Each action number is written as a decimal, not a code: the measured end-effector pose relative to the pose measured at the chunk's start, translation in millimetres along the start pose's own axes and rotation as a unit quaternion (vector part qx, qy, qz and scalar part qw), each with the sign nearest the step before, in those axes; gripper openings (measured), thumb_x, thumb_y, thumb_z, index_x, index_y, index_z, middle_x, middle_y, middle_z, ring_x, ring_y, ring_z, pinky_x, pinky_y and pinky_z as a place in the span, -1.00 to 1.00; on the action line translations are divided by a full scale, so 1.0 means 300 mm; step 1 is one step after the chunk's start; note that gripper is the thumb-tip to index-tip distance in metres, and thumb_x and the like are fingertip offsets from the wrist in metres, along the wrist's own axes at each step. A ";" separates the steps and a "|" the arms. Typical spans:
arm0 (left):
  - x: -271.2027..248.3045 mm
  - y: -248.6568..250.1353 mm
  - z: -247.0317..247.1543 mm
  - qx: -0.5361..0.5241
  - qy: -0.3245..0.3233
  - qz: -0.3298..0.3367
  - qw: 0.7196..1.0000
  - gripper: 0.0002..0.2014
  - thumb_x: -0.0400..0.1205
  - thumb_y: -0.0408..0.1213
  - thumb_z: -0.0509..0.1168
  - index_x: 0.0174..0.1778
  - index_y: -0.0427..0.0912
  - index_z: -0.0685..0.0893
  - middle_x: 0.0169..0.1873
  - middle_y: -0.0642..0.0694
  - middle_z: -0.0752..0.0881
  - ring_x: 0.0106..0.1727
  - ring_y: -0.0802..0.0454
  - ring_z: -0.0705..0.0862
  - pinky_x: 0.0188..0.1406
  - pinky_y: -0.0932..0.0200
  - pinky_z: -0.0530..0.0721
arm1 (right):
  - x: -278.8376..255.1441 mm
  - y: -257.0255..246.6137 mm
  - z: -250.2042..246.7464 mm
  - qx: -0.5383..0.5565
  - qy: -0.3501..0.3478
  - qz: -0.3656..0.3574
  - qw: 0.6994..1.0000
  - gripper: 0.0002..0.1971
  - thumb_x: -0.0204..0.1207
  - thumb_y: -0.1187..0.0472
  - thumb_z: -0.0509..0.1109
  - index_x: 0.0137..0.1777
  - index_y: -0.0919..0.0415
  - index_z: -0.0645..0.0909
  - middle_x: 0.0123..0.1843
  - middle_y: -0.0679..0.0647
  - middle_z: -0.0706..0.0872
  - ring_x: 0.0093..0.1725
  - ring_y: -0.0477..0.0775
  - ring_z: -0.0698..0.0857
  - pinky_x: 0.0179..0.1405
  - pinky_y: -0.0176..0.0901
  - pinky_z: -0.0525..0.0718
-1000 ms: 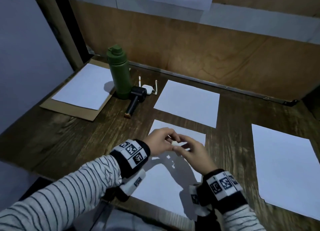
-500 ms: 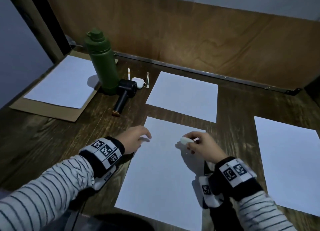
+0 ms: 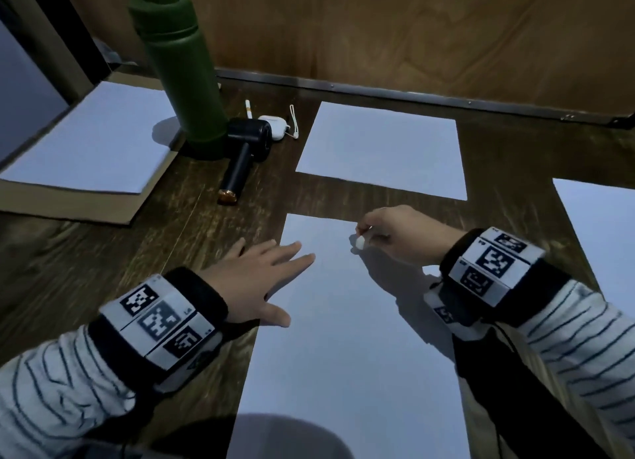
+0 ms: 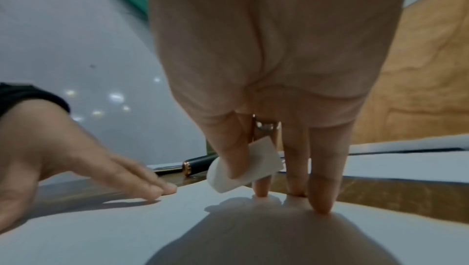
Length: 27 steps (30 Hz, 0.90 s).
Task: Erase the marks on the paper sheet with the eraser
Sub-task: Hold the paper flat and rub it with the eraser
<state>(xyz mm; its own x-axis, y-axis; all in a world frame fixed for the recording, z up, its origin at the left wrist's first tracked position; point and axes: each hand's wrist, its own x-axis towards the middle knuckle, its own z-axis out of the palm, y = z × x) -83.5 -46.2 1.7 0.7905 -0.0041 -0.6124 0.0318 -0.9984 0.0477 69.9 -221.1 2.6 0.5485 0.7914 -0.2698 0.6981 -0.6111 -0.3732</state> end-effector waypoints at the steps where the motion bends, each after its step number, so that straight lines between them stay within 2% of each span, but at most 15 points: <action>1: -0.008 0.002 0.005 0.012 0.011 0.002 1.000 -0.11 0.57 0.19 0.22 0.61 0.22 -0.29 0.66 0.10 -0.20 0.67 -0.05 -0.15 0.61 -0.20 -0.12 | -0.009 -0.010 0.007 -0.005 -0.008 -0.002 1.000 -0.72 0.61 0.34 0.18 0.22 0.19 0.63 0.25 0.08 0.71 0.23 0.13 0.64 0.20 -0.07 0.61; 3: -0.015 0.003 0.011 0.026 0.041 0.006 0.999 -0.12 0.55 0.21 0.23 0.63 0.20 -0.22 0.62 0.02 0.01 0.60 -0.09 0.06 0.57 -0.06 0.11 | -0.025 -0.034 0.018 -0.018 -0.021 -0.017 0.999 -0.72 0.62 0.32 0.18 0.25 0.17 0.62 0.27 0.09 0.71 0.25 0.14 0.64 0.24 0.01 0.62; 5: -0.021 0.007 0.015 0.004 0.057 0.009 0.998 -0.14 0.53 0.19 0.29 0.64 0.17 -0.08 0.51 0.00 0.15 0.52 -0.05 0.16 0.48 0.06 0.24 | -0.038 -0.060 0.033 -0.029 -0.032 -0.031 0.999 -0.71 0.62 0.32 0.18 0.26 0.17 0.61 0.25 0.06 0.72 0.24 0.10 0.64 0.20 -0.10 0.61; 8: -0.013 0.014 0.024 -0.049 0.074 0.014 0.996 -0.17 0.46 0.13 0.40 0.58 0.03 0.15 0.45 0.02 0.21 0.50 0.00 0.22 0.46 0.10 0.35 | -0.045 -0.090 0.050 -0.042 -0.014 -0.034 0.998 -0.72 0.61 0.32 0.20 0.25 0.18 0.62 0.20 0.07 0.73 0.20 0.09 0.64 0.03 -0.22 0.52; 10: -0.005 0.017 0.027 -0.089 0.070 0.018 0.993 -0.19 0.44 0.06 0.46 0.51 -0.09 0.20 0.50 0.03 0.20 0.51 0.01 0.29 0.45 0.08 0.42 | -0.040 -0.105 0.051 -0.045 0.026 -0.029 0.998 -0.74 0.60 0.32 0.21 0.21 0.21 0.63 0.12 0.10 0.73 0.13 0.11 0.65 -0.03 -0.24 0.46; 11: -0.004 0.019 0.027 -0.107 0.067 0.018 0.992 -0.18 0.43 0.03 0.48 0.49 -0.12 0.20 0.54 0.02 0.19 0.51 0.01 0.33 0.44 0.06 0.45 | -0.037 -0.113 0.051 -0.041 0.038 -0.023 0.998 -0.78 0.60 0.30 0.23 0.17 0.22 0.64 0.03 0.11 0.72 0.02 0.09 0.66 -0.06 -0.24 0.45; 13: 0.001 0.022 0.022 -0.102 0.073 0.026 0.992 -0.16 0.43 0.02 0.48 0.52 -0.12 0.17 0.58 0.01 0.17 0.52 -0.01 0.33 0.46 0.03 0.44 | -0.033 -0.129 0.052 -0.020 0.035 -0.010 0.999 -0.91 0.58 0.22 0.29 0.01 0.16 0.60 -0.19 0.13 0.73 -0.28 0.02 0.67 -0.20 -0.25 0.50; 15: 0.005 0.022 0.018 -0.051 0.072 0.036 0.995 -0.07 0.46 0.08 0.42 0.62 -0.13 0.04 0.63 -0.01 0.09 0.59 -0.01 0.21 0.54 0.05 0.31 | -0.024 -0.145 0.056 -0.008 0.025 0.004 1.000 -0.90 0.55 0.12 0.34 -0.07 0.13 0.58 -0.32 0.13 0.74 -0.42 -0.03 0.67 -0.34 -0.30 0.54; 17: 0.008 0.018 0.020 -0.012 0.064 0.033 0.997 0.00 0.48 0.15 0.36 0.66 -0.13 -0.09 0.67 -0.01 -0.07 0.66 0.00 0.05 0.61 0.05 0.18 | -0.006 -0.155 0.061 -0.005 0.033 0.023 0.999 -0.85 0.54 0.08 0.36 -0.05 0.17 0.62 -0.37 0.10 0.73 -0.45 -0.04 0.66 -0.38 -0.38 0.53; 19: 0.014 0.013 0.025 -0.010 0.062 0.030 0.998 0.05 0.44 0.19 0.38 0.66 -0.11 -0.12 0.68 -0.01 -0.15 0.68 0.01 -0.02 0.63 0.02 0.11 | 0.012 -0.170 0.061 -0.013 0.045 0.031 0.998 -0.82 0.54 0.10 0.37 -0.01 0.20 0.66 -0.46 0.03 0.68 -0.51 -0.07 0.63 -0.47 -0.45 0.51; 21: 0.020 0.013 0.032 -0.023 0.072 0.029 0.997 0.05 0.42 0.20 0.40 0.66 -0.12 -0.06 0.68 -0.04 -0.09 0.67 -0.02 0.04 0.62 -0.01 0.15 | 0.023 -0.182 0.066 -0.016 0.051 0.032 0.998 -0.81 0.54 0.13 0.36 -0.01 0.24 0.69 -0.51 -0.02 0.62 -0.56 -0.09 0.59 -0.51 -0.43 0.51; 25: 0.032 0.029 0.045 -0.040 0.107 0.016 0.993 -0.01 0.40 0.25 0.38 0.61 -0.17 0.08 0.60 -0.14 0.23 0.55 -0.12 0.34 0.48 -0.09 0.40 | -0.004 -0.191 0.082 -0.013 0.024 0.006 1.000 -0.80 0.52 0.08 0.38 -0.04 0.17 0.75 -0.54 -0.09 0.60 -0.64 -0.20 0.56 -0.45 -0.34 0.55; 27: 0.038 0.029 0.047 -0.014 0.104 0.023 0.994 0.03 0.43 0.26 0.36 0.65 -0.14 -0.03 0.66 -0.12 0.09 0.62 -0.09 0.21 0.54 -0.04 0.29 | -0.023 -0.194 0.086 -0.015 -0.014 -0.010 1.000 -0.80 0.50 0.02 0.40 -0.05 0.10 0.77 -0.52 -0.04 0.64 -0.59 -0.15 0.58 -0.39 -0.32 0.58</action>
<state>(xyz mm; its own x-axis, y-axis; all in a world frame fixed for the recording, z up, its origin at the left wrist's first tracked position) -82.9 -55.8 -16.0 0.9010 -0.0357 -0.4324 0.0062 -0.9954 0.0952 13.6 -190.7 3.3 0.5213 0.8036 -0.2871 0.7230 -0.5947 -0.3517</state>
